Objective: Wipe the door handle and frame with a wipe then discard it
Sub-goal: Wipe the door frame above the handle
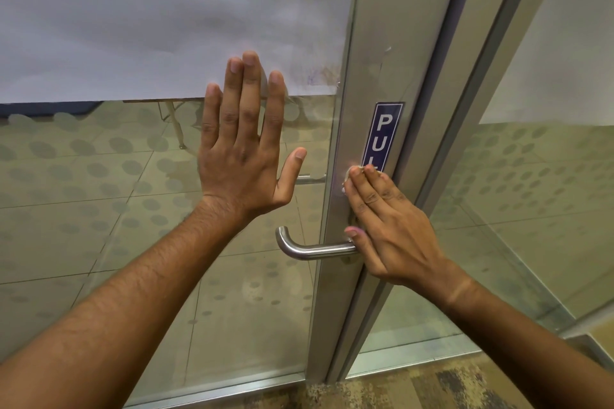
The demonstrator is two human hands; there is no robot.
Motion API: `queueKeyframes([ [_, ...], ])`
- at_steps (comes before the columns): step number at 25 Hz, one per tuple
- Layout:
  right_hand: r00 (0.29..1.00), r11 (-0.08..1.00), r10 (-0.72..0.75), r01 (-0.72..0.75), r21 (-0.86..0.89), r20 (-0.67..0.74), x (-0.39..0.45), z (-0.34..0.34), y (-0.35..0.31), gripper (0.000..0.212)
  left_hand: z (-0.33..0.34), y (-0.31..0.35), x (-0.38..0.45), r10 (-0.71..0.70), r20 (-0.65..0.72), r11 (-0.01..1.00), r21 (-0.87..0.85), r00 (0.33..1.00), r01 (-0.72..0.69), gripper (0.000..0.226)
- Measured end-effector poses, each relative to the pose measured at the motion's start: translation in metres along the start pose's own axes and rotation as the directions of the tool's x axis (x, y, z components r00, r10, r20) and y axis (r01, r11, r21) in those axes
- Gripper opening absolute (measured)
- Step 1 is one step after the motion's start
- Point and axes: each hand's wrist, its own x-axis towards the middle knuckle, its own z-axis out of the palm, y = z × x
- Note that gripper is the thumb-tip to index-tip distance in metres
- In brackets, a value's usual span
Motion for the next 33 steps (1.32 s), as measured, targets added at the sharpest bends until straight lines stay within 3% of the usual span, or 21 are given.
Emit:
queueKeyframes([
  [3, 0.997, 0.997, 0.072, -0.07, 0.041, -0.041, 0.01, 0.002, -0.009, 0.069, -0.001, 0.0, 0.001, 0.0, 0.004, 1.0, -0.006, 1.0, 0.0, 0.083],
  [7, 1.0, 1.0, -0.016, 0.017, -0.02, 0.022, -0.004, 0.002, 0.0, 0.068, -0.001, 0.0, 0.0, 0.001, 0.008, 1.0, -0.005, 1.0, -0.001, 0.084],
  [12, 0.996, 0.996, 0.076, -0.073, 0.046, -0.046, 0.009, 0.004, -0.013, 0.067, 0.0, 0.0, 0.001, 0.004, 0.007, 1.0, -0.004, 1.0, -0.004, 0.084],
  [15, 0.998, 0.998, 0.043, -0.04, 0.046, -0.053, 0.01, -0.002, -0.012, 0.065, 0.0, -0.001, 0.0, 0.005, 0.008, 1.0, -0.002, 1.0, -0.005, 0.084],
  [21, 0.933, 0.978, 0.193, -0.159, 0.134, -0.304, 0.076, -0.032, -0.01, 0.067, 0.0, 0.0, 0.0, 0.01, -0.001, 1.0, -0.011, 1.0, -0.01, 0.085],
  [27, 0.985, 0.98, 0.171, -0.168, 0.11, -0.018, 0.019, -0.012, -0.032, 0.072, 0.003, -0.001, -0.001, 0.001, -0.003, 1.0, -0.021, 1.0, -0.001, 0.086],
  [31, 0.929, 0.966, 0.242, -0.205, 0.155, -0.28, 0.078, -0.038, -0.01, 0.068, 0.003, 0.0, -0.001, 0.002, -0.004, 1.0, -0.024, 1.0, -0.002, 0.087],
  [33, 0.937, 0.975, 0.212, -0.183, 0.129, -0.276, 0.077, -0.036, -0.014, 0.069, 0.003, 0.0, -0.002, 0.001, -0.002, 1.0, -0.021, 1.0, -0.001, 0.088],
])
